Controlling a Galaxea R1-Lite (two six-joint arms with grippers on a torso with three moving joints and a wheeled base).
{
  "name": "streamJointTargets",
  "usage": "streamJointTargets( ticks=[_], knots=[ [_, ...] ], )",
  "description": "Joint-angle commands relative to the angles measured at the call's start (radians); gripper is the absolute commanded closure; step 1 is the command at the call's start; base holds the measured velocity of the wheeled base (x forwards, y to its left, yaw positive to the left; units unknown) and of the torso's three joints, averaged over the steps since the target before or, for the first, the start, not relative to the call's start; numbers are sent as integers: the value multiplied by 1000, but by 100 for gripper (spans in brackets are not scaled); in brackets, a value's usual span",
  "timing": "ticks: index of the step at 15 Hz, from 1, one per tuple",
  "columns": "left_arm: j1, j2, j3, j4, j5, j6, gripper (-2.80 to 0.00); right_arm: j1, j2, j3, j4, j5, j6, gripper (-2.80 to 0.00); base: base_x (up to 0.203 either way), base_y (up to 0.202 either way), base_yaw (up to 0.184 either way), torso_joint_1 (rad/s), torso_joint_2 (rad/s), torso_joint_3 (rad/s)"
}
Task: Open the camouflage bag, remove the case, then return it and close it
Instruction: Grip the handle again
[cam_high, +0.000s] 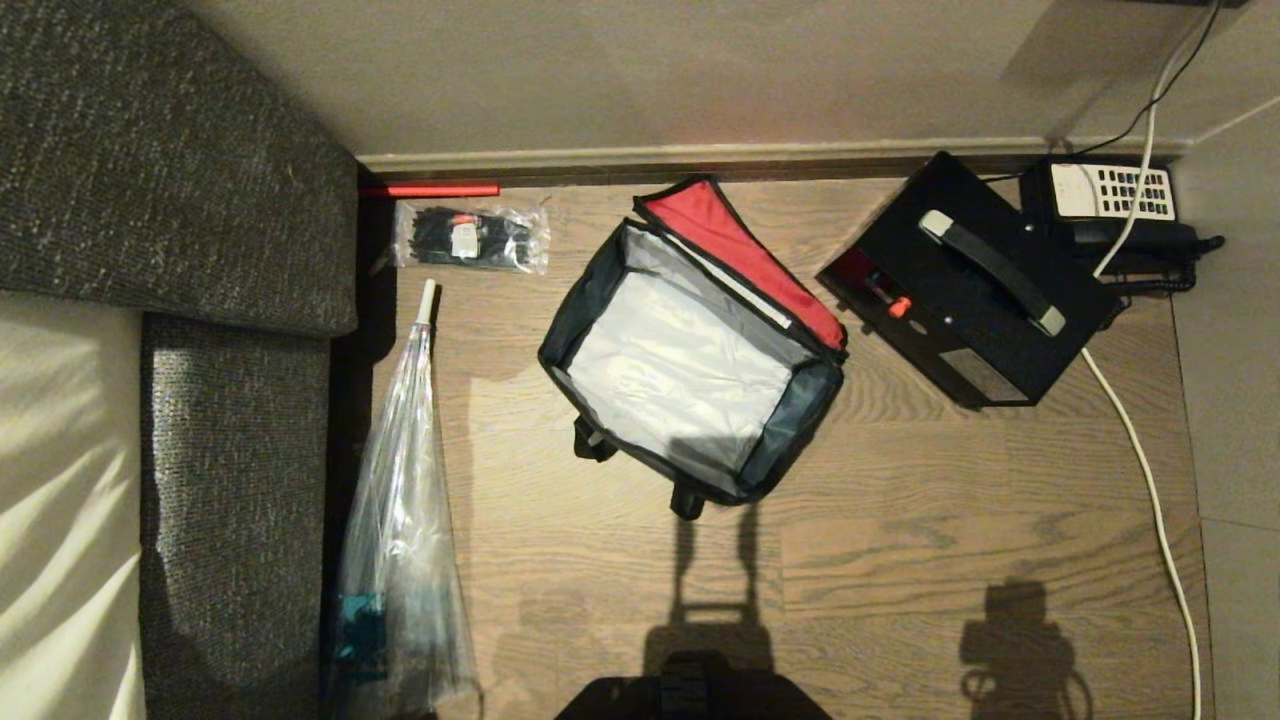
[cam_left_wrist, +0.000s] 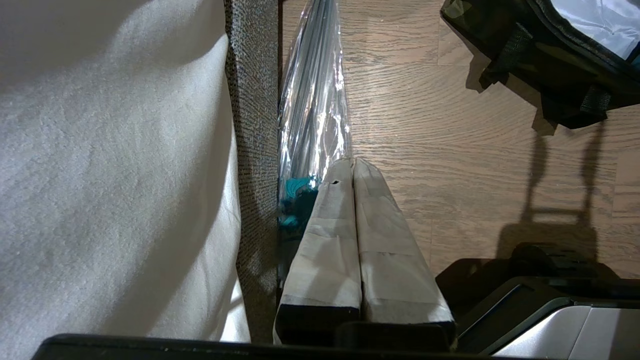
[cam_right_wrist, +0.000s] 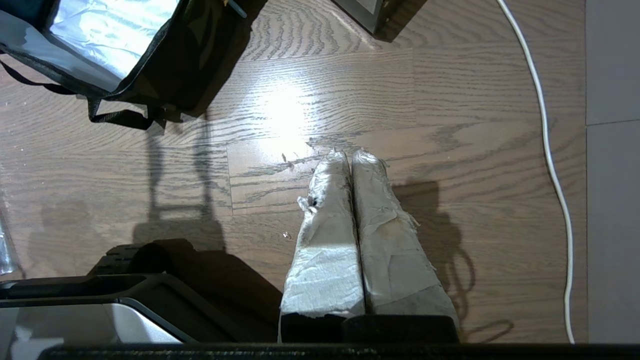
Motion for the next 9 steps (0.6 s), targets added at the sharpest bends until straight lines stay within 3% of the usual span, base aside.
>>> streamJointTargets(
  ticks=[1, 9],
  knots=[
    [0, 0, 0, 0, 0, -1, 0, 0, -5, 12, -1, 0, 0, 0, 0, 0, 0, 0, 0, 0],
    [0, 0, 0, 0, 0, -1, 0, 0, -4, 13, -1, 0, -3, 0, 0, 0, 0, 0, 0, 0]
  ],
)
